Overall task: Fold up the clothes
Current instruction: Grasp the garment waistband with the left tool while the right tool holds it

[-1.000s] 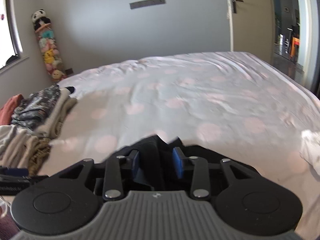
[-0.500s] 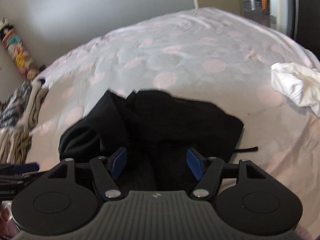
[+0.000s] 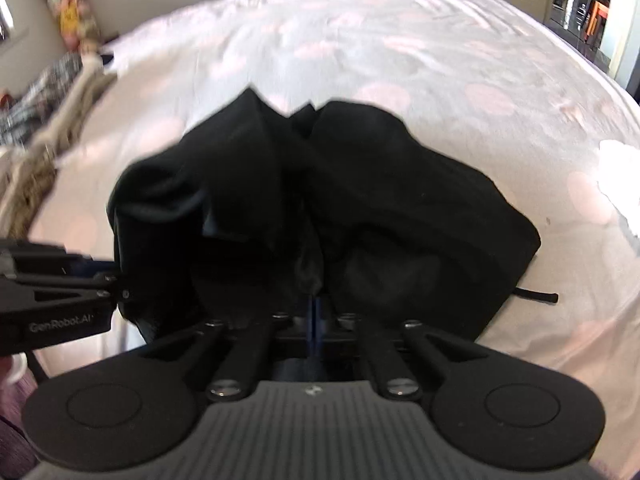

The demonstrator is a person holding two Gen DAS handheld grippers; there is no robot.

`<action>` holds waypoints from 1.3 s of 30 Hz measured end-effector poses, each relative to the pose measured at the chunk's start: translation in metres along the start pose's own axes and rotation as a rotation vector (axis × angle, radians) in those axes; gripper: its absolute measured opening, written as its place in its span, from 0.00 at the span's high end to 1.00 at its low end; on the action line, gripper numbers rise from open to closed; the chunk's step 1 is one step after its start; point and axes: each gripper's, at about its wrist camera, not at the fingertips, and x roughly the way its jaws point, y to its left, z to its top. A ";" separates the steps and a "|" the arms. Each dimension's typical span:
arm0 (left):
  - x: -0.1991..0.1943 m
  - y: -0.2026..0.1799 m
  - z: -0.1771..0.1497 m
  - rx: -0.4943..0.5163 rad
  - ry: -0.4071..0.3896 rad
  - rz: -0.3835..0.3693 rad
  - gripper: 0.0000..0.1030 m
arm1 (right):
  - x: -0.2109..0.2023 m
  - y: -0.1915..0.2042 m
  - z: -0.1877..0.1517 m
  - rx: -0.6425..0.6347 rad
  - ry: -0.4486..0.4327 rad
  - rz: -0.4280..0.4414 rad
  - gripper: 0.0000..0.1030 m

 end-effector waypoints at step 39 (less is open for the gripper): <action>-0.118 0.142 -0.026 -0.212 -0.139 0.314 1.00 | -0.059 0.105 -0.014 -0.240 -0.207 0.187 0.38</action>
